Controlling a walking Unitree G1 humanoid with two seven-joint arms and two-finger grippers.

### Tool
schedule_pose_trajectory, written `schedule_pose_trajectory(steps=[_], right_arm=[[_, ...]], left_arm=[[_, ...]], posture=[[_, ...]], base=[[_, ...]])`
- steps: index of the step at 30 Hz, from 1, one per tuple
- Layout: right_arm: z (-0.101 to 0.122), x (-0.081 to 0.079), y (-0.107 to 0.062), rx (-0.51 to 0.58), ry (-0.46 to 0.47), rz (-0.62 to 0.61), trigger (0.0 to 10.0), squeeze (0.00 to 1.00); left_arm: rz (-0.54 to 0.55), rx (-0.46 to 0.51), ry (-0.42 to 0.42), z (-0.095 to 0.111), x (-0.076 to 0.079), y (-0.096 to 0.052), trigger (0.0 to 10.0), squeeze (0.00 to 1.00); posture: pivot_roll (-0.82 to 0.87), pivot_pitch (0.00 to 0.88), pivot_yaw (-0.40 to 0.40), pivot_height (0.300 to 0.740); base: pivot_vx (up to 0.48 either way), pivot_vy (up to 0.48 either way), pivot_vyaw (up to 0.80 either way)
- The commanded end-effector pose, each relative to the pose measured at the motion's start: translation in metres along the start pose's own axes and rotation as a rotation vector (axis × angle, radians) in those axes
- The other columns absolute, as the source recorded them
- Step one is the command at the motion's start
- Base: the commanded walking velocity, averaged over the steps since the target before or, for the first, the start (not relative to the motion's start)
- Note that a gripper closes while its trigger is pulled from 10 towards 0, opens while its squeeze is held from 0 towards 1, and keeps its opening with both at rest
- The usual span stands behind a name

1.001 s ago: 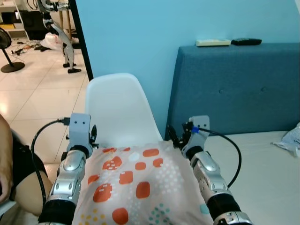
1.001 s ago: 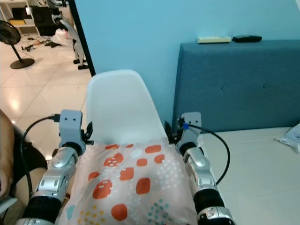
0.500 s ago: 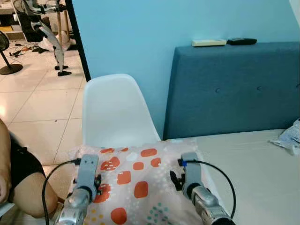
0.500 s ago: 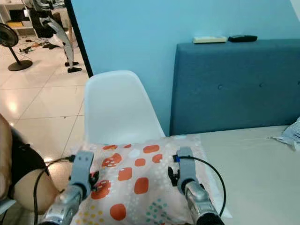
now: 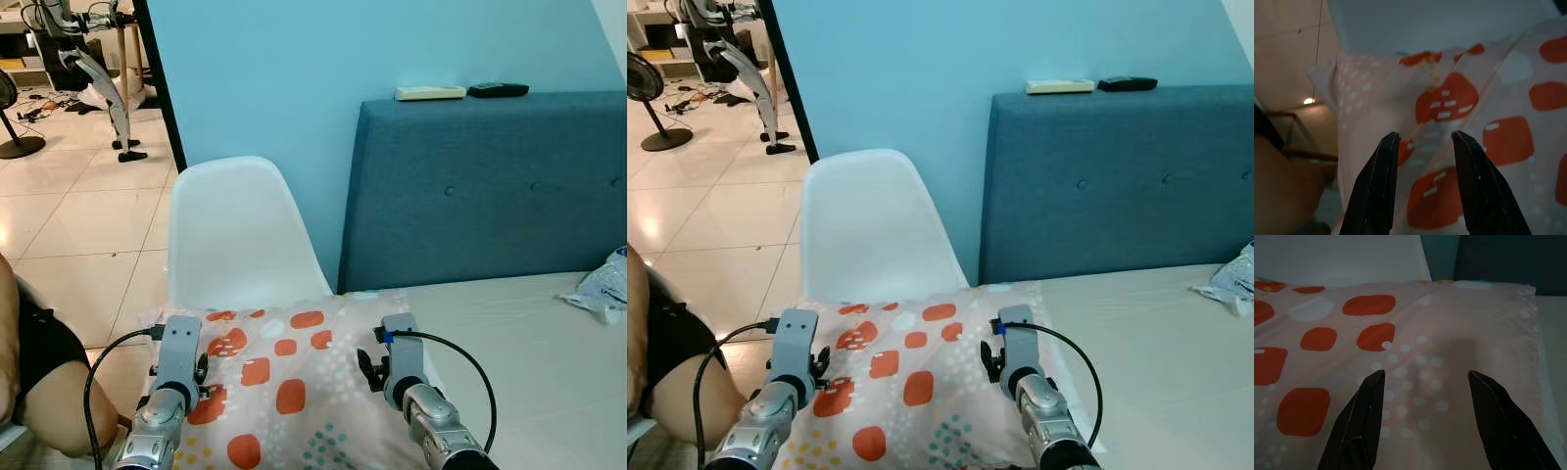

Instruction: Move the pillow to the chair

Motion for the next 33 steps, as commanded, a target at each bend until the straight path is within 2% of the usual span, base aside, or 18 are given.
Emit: schedule_pose_trajectory(steps=[1, 5, 18, 33], right_arm=[[0.001, -0.004, 0.001, 0.008, 0.005, 0.009, 10.0, 0.0], [0.006, -0.004, 0.002, 0.037, 0.028, 0.013, 10.0, 0.0], [0.013, -0.006, 0.001, 0.071, 0.047, 0.044, 10.0, 0.0], [0.013, -0.006, 0.001, 0.07, 0.048, 0.054, 10.0, 0.0]], left_arm=[[0.002, 0.021, 0.006, 0.005, 0.001, 0.0, 10.0, 0.0], [0.006, 0.032, 0.007, 0.007, 0.001, 0.002, 10.0, 0.0], [0.02, 0.051, 0.004, 0.012, -0.001, 0.004, 10.0, 0.0], [0.033, 0.042, 0.007, 0.009, -0.003, 0.003, 10.0, 0.0]], posture=[[-0.01, 0.033, -0.037, 0.74], [-0.02, 0.038, -0.031, 0.74], [-0.02, 0.044, -0.028, 0.74], [-0.02, 0.059, -0.03, 0.74]], base=[[0.0, 0.0, 0.0], [0.0, 0.0, 0.0], [0.0, 0.0, -0.8], [0.0, 0.0, -0.8]])
Point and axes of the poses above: a point about 5 cm out from each wrist's last joint towards the gripper, its own y axis pointing out of the wrist towards the gripper, its own z axis along the axis of the wrist's last joint, x = y × z, the point moved 4 cm from there along y, pointing out of the wrist towards the gripper, and after that the axes turned 14 degrees about y, right-handed, at the moved point
